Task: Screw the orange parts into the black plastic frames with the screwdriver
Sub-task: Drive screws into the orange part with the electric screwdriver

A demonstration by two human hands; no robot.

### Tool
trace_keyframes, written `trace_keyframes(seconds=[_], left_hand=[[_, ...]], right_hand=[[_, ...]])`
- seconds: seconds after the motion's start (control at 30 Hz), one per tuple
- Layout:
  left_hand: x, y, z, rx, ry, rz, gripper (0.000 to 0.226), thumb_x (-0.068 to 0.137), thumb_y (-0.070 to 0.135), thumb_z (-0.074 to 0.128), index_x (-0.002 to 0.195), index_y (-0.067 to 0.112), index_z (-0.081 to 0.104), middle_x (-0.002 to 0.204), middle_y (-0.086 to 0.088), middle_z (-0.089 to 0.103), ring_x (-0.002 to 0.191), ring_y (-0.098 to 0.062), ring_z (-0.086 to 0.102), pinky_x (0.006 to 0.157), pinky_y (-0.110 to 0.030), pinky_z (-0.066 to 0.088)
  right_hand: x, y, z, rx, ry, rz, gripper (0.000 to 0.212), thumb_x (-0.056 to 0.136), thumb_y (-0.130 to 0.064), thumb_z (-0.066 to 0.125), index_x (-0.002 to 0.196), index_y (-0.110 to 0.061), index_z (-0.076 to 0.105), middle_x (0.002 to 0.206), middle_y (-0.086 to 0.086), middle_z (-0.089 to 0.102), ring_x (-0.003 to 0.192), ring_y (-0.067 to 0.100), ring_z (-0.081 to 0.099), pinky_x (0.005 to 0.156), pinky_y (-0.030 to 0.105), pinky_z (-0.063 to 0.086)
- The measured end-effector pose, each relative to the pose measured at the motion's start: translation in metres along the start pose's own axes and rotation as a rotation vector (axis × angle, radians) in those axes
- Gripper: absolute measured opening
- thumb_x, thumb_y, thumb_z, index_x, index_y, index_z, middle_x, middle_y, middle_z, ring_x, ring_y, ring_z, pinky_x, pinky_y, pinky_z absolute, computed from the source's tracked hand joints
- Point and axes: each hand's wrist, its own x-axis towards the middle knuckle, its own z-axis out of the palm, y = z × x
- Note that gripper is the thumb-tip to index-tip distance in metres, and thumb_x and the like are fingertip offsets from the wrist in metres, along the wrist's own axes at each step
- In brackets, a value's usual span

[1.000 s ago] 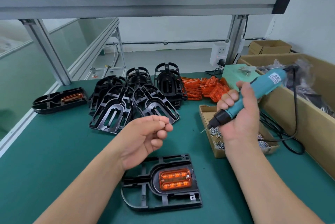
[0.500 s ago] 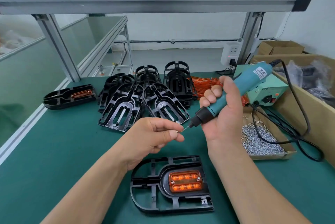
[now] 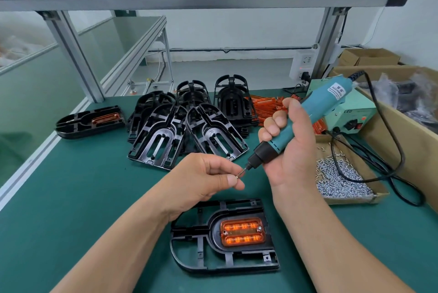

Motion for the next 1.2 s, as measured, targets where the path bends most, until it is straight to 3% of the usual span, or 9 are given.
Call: trace_keyframes(seconds=[0.6,0.77,1.2], left_hand=[[0.0,-0.002,-0.004,0.079,0.025,0.09,0.015,0.096,0.022,0.073,0.106,0.032,0.078,0.103,-0.002,0.081,0.051,-0.006,0.036,0.048,-0.017,0.033],[-0.001,-0.004,-0.002,0.12,0.025,0.114,0.014,0.097,0.015,0.073,0.107,0.024,0.077,0.099,-0.001,0.082,0.053,0.008,0.058,0.053,-0.002,0.04],[-0.003,0.001,0.0,0.186,0.025,0.091,0.015,0.097,0.01,0.073,0.109,0.019,0.075,0.097,-0.001,0.082,0.065,0.007,0.065,0.058,-0.002,0.043]], right_hand=[[-0.009,-0.002,0.008,-0.066,-0.038,-0.056,0.02,0.107,-0.036,0.059,0.106,-0.016,0.059,0.074,-0.002,0.048,0.06,0.01,0.046,0.056,0.024,0.044],[-0.008,-0.002,0.007,-0.053,0.016,-0.042,0.018,0.107,-0.034,0.06,0.104,-0.016,0.059,0.074,-0.003,0.048,0.06,0.009,0.046,0.056,0.023,0.044],[-0.007,-0.002,0.005,-0.051,0.018,-0.018,0.017,0.106,-0.033,0.062,0.104,-0.015,0.06,0.074,-0.002,0.048,0.06,0.009,0.046,0.055,0.023,0.044]])
